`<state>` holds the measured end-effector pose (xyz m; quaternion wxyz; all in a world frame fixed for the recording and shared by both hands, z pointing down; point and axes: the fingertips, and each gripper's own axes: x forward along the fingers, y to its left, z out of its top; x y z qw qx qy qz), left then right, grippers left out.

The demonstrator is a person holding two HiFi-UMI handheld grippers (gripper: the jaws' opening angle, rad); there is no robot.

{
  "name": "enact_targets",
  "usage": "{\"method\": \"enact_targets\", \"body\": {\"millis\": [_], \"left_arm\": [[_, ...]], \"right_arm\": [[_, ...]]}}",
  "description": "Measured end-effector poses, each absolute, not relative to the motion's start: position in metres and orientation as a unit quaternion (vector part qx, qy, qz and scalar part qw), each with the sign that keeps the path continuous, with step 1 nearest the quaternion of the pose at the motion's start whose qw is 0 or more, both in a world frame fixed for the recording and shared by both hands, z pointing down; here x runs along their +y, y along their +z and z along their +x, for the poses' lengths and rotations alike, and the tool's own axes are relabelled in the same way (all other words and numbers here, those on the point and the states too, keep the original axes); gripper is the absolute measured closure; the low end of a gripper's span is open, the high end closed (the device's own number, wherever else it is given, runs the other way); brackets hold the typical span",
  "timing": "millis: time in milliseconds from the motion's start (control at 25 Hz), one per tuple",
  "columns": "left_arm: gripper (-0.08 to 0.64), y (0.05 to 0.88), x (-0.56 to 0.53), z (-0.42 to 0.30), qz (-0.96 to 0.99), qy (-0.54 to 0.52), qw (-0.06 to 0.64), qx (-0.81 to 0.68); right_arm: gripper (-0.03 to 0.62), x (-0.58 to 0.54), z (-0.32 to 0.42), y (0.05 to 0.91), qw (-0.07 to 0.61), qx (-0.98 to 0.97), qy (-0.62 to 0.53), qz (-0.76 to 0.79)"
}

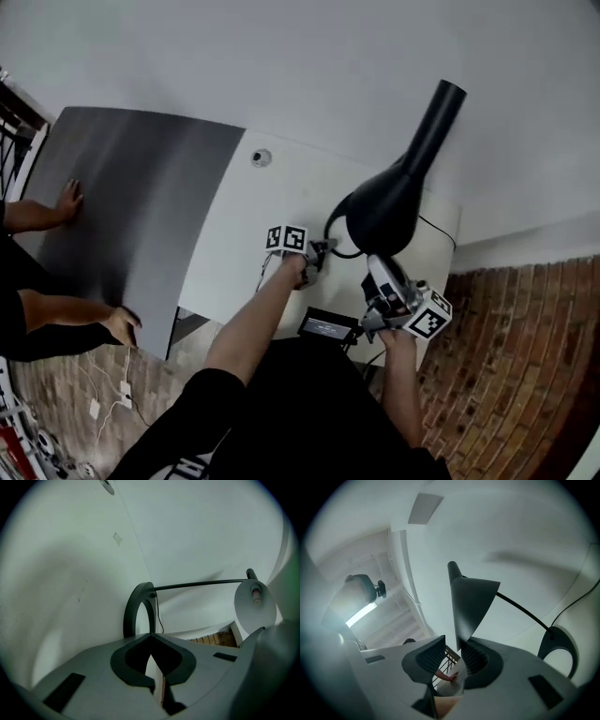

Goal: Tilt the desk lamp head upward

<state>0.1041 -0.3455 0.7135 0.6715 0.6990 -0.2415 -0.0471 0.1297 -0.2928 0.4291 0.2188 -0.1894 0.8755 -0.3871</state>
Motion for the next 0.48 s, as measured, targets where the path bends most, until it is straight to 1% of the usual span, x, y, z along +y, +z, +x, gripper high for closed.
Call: {"method": "enact_targets", "body": {"millis": [200, 480], "left_arm": [[0.551, 0.706, -0.334, 0.122, 0.696, -0.041, 0.677, -0.238], [0.551, 0.7, -0.338, 0.122, 0.703, -0.035, 0.67, -0.238]], "right_arm": [[0.5, -0.276, 0.144, 0.415, 0.218, 0.875, -0.384, -0.2], [0.5, -0.266, 0.142, 0.398, 0.221, 0.884, -0.366, -0.187]]}}
